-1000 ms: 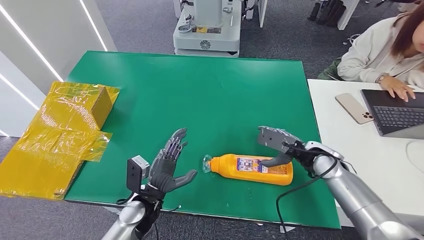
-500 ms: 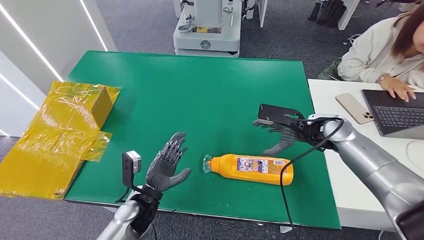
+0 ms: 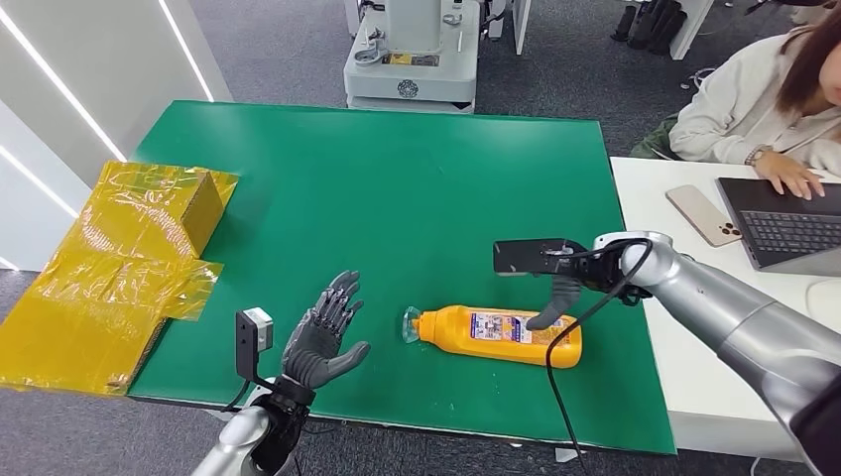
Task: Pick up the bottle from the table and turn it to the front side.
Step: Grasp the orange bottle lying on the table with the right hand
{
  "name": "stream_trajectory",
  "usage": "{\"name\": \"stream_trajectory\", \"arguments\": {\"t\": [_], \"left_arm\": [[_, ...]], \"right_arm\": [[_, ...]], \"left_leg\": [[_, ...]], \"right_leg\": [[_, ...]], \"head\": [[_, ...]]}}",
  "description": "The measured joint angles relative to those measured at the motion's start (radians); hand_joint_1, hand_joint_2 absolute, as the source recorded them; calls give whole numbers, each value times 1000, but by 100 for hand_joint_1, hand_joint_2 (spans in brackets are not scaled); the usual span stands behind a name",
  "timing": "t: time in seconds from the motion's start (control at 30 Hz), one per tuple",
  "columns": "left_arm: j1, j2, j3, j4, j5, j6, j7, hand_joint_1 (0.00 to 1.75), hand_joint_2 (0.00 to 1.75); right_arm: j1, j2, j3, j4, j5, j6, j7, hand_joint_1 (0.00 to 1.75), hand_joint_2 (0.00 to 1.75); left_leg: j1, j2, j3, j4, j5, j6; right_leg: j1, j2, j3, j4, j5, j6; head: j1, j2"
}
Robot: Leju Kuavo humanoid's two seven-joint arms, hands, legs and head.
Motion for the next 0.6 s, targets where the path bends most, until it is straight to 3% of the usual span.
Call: {"name": "stream_trajectory", "arguments": {"t": [0.3, 0.6], "left_arm": [[16, -6, 9, -5, 1, 4, 15, 0, 175], [32, -15, 18, -9, -7, 1, 20, 0, 175]], "right_arm": [[5, -6, 109, 2, 92, 4, -21, 0, 175], [57, -29, 141, 8, 139, -29, -52, 0, 175]], "left_leg": [[0, 0, 0, 0, 0, 0], [0, 0, 0, 1, 0, 0]], "right_leg": [[0, 0, 0, 0, 0, 0], [0, 0, 0, 0, 0, 0]], "head": [[0, 0], [0, 0]]}}
